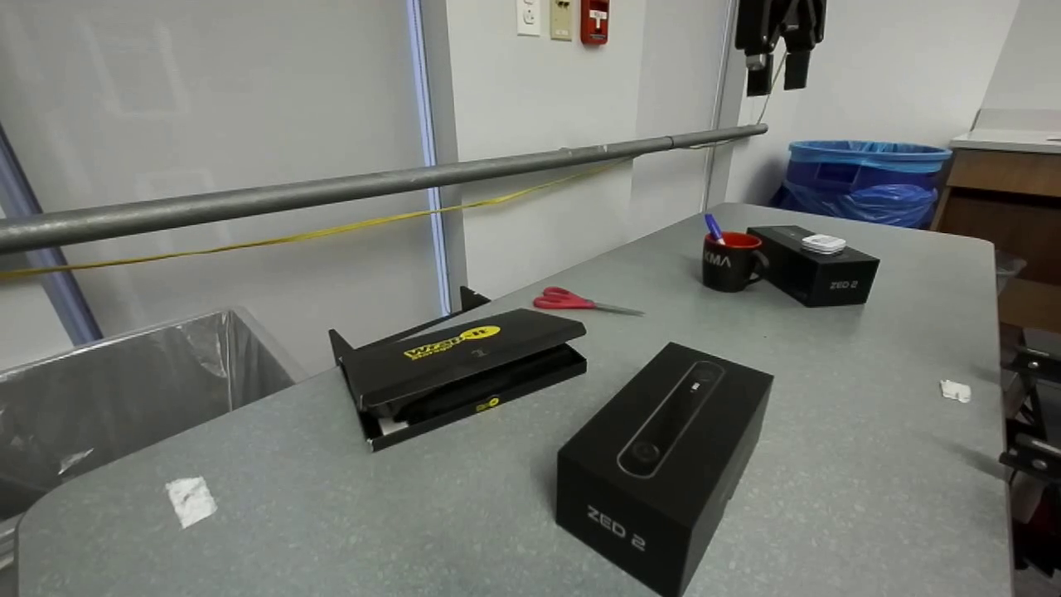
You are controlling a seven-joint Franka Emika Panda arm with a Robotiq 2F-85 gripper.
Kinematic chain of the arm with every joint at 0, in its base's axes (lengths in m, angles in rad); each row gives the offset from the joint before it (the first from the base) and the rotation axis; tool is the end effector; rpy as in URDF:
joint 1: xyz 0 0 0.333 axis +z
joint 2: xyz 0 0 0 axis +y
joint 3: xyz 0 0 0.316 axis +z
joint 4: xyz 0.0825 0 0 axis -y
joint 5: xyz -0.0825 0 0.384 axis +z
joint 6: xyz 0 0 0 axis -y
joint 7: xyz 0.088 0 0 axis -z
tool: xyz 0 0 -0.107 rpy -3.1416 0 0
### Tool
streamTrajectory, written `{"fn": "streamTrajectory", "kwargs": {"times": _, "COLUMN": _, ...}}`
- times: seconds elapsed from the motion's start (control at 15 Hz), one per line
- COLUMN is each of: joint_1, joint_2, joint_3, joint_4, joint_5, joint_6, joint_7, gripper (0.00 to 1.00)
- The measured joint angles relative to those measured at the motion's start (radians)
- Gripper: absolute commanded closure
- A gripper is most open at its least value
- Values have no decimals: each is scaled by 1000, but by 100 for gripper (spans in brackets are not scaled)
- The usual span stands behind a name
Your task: Pick up the pen from the black cup and put it on the table.
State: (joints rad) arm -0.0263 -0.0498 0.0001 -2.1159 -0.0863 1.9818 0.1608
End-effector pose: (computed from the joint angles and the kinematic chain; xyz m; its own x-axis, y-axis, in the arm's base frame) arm 0.5222 -0.0191 0.4290 0.9858 -0.1514 -0.0723 -0.1449 -0.9855 0.0886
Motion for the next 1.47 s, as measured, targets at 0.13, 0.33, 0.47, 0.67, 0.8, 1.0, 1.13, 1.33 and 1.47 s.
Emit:
{"fn": "streamTrajectory", "kwargs": {"times": 0.13, "joint_1": 2, "joint_2": -7, "joint_3": 4, "joint_4": 0, "joint_5": 0, "joint_6": 0, "joint_7": 0, "gripper": 0}}
{"fn": "streamTrajectory", "kwargs": {"times": 0.33, "joint_1": 2, "joint_2": -8, "joint_3": 4, "joint_4": -1, "joint_5": -5, "joint_6": 3, "joint_7": 3, "gripper": 0}}
{"fn": "streamTrajectory", "kwargs": {"times": 0.47, "joint_1": 2, "joint_2": 7, "joint_3": 3, "joint_4": -11, "joint_5": -39, "joint_6": 47, "joint_7": 18, "gripper": 0}}
{"fn": "streamTrajectory", "kwargs": {"times": 0.67, "joint_1": -4, "joint_2": 74, "joint_3": -10, "joint_4": -39, "joint_5": -113, "joint_6": 157, "joint_7": 50, "gripper": 0}}
{"fn": "streamTrajectory", "kwargs": {"times": 0.8, "joint_1": -9, "joint_2": 134, "joint_3": -30, "joint_4": -49, "joint_5": -147, "joint_6": 245, "joint_7": 61, "gripper": 0}}
{"fn": "streamTrajectory", "kwargs": {"times": 1.0, "joint_1": -17, "joint_2": 221, "joint_3": -75, "joint_4": -50, "joint_5": -164, "joint_6": 379, "joint_7": 79, "gripper": 0}}
{"fn": "streamTrajectory", "kwargs": {"times": 1.13, "joint_1": -21, "joint_2": 266, "joint_3": -111, "joint_4": -47, "joint_5": -164, "joint_6": 458, "joint_7": 92, "gripper": 0}}
{"fn": "streamTrajectory", "kwargs": {"times": 1.33, "joint_1": -30, "joint_2": 319, "joint_3": -153, "joint_4": -30, "joint_5": -162, "joint_6": 534, "joint_7": 97, "gripper": 0}}
{"fn": "streamTrajectory", "kwargs": {"times": 1.47, "joint_1": -37, "joint_2": 353, "joint_3": -170, "joint_4": -10, "joint_5": -156, "joint_6": 562, "joint_7": 97, "gripper": 0}}
